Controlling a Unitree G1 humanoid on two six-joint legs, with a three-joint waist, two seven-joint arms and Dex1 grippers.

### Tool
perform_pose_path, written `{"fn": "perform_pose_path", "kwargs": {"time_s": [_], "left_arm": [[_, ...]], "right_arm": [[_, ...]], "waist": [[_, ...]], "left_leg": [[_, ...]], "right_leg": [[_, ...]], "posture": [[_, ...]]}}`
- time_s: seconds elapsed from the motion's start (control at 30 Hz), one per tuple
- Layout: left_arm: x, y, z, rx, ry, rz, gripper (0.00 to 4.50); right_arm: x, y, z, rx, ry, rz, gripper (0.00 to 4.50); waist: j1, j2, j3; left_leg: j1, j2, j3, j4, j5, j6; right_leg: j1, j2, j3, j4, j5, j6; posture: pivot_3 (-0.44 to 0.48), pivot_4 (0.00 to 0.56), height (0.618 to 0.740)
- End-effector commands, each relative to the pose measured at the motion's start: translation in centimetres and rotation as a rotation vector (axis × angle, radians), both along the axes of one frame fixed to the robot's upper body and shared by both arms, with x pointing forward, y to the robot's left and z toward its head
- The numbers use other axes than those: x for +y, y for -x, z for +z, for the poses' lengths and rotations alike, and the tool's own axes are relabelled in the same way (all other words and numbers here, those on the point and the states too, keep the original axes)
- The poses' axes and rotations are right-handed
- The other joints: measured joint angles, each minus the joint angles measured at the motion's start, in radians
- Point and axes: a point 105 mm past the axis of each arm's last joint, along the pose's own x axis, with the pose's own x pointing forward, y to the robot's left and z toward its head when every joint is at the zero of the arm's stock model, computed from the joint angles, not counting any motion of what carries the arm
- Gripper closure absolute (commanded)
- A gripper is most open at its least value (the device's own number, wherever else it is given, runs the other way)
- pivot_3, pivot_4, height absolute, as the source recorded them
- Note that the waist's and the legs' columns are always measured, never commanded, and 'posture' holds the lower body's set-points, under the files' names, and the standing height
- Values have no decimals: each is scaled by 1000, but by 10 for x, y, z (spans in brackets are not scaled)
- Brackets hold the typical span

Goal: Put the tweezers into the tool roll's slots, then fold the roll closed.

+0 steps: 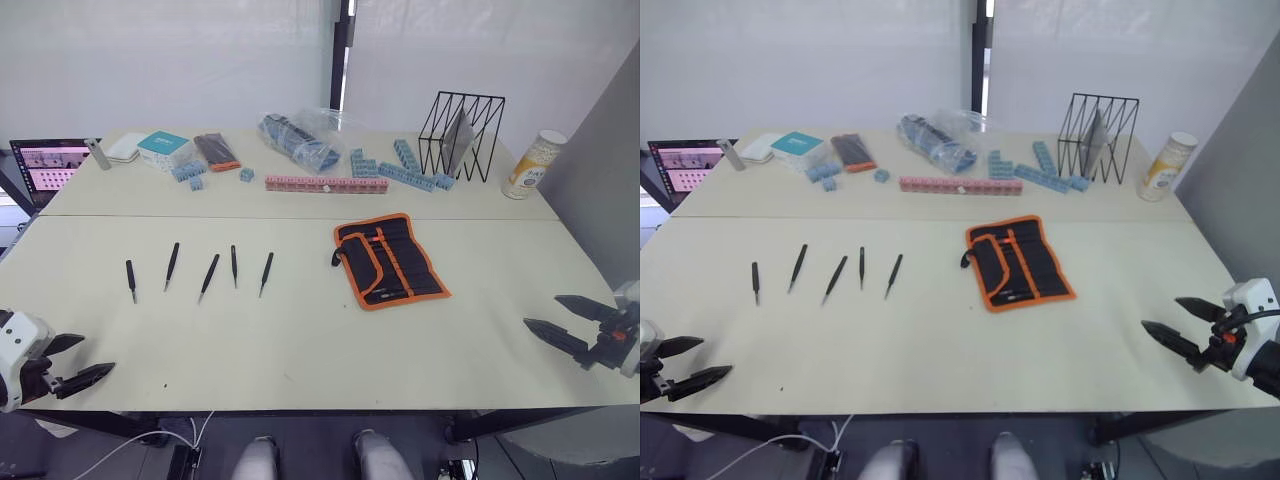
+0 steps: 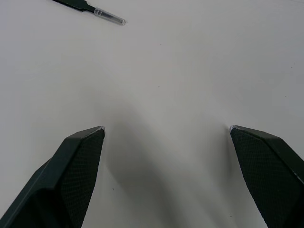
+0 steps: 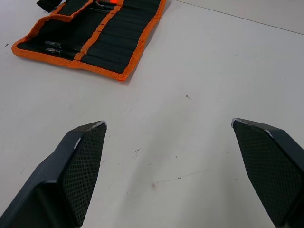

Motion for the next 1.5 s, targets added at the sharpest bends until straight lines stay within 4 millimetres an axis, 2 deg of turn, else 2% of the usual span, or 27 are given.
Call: {"fn": "perform_pose_path", "kwargs": {"time_s": [0.03, 0.13, 0.2, 0.33, 0.43, 0.53, 0.67, 0.73, 0.87, 1.0, 1.13, 1.33, 1.5], "left_arm": [[4, -7, 17, -37, -5, 14, 21], [5, -21, 31, -90, 1, 53, 21], [-2, -28, 39, -109, 2, 20, 21], [-32, -48, 78, -197, 135, -100, 21], [-54, -54, 88, -194, 181, -193, 21], [-103, -54, 99, -159, 236, -424, 21], [-142, -66, 113, -151, 265, -580, 21], [-152, -67, 116, -133, 268, -641, 21], [-185, -60, 126, -85, 276, -817, 21], [-201, -47, 134, -32, 280, -915, 21], [-208, -42, 145, -46, 266, -938, 21], [-208, -39, 146, -47, 251, -937, 21], [-209, -37, 144, -56, 260, -934, 0]], "right_arm": [[-1, -5, 10, -45, 19, 3, 0], [2, -12, 11, -52, -25, -8, 0], [7, -13, 7, -31, -55, -5, 0], [25, -9, 8, 26, -160, 18, 0], [39, -7, 11, 26, -198, 21, 0], [68, -10, 13, 12, -178, 5, 0], [107, -24, 25, -29, -203, -25, 0], [125, -26, 27, -1, -253, -5, 0], [172, -42, 20, 123, -348, 41, 0], [195, -61, 10, 159, -360, -3, 0], [206, -79, -4, 173, -342, -67, 0], [215, -93, -8, 167, -366, -97, 0], [230, -99, -5, 158, -399, -81, 1555]], "waist": [[0, 0, 0], [0, 0, 0], [0, -1, -1], [5, -1, -1], [5, -1, -1], [-1, -1, -1], [-3, -1, -1], [-4, -1, -1], [-5, -2, -1], [-3, -1, -1], [1, -1, -1], [-1, -1, -1], [-4, -1, -1]], "left_leg": [[0, 0, 0, 0, 0, 0], [0, 0, 0, 1, 0, 0], [0, 0, 0, 1, 0, 0], [-1, 0, 0, 0, 2, 2], [-1, 0, 0, 0, 3, 5], [-1, 0, 0, 0, 5, 7], [-1, 1, 0, 1, 5, 7], [-1, 2, -1, 2, 5, 7], [-1, 3, -1, 2, 5, 8], [-3, 2, -3, 1, 5, 8], [-5, 2, -5, -1, 5, 8], [-5, 3, -6, -1, 5, 8], [-4, 5, -6, -1, 5, 8]], "right_leg": [[0, 0, 0, 0, 0, 0], [0, 0, 0, 0, 0, 0], [0, 0, -1, 1, 0, 0], [0, 0, 0, 1, 0, 1], [0, 0, -1, 2, 1, 1], [0, 0, 0, 2, 1, 2], [0, 2, 0, 4, 2, 2], [0, 3, 0, 3, 2, 1], [0, 4, 0, 3, 3, 0], [-1, 5, 0, 4, 7, 1], [-2, 6, -2, 3, 10, 7], [-2, 6, -2, 3, 10, 8], [-2, 9, -2, 3, 11, 6]], "posture": [[0, 150, 740], [0, 150, 740], [0, 150, 740], [0, 150, 740], [0, 150, 740], [0, 150, 740], [0, 150, 740], [0, 150, 740], [0, 150, 740], [0, 150, 740], [0, 150, 740], [0, 150, 740], [0, 150, 740]]}}
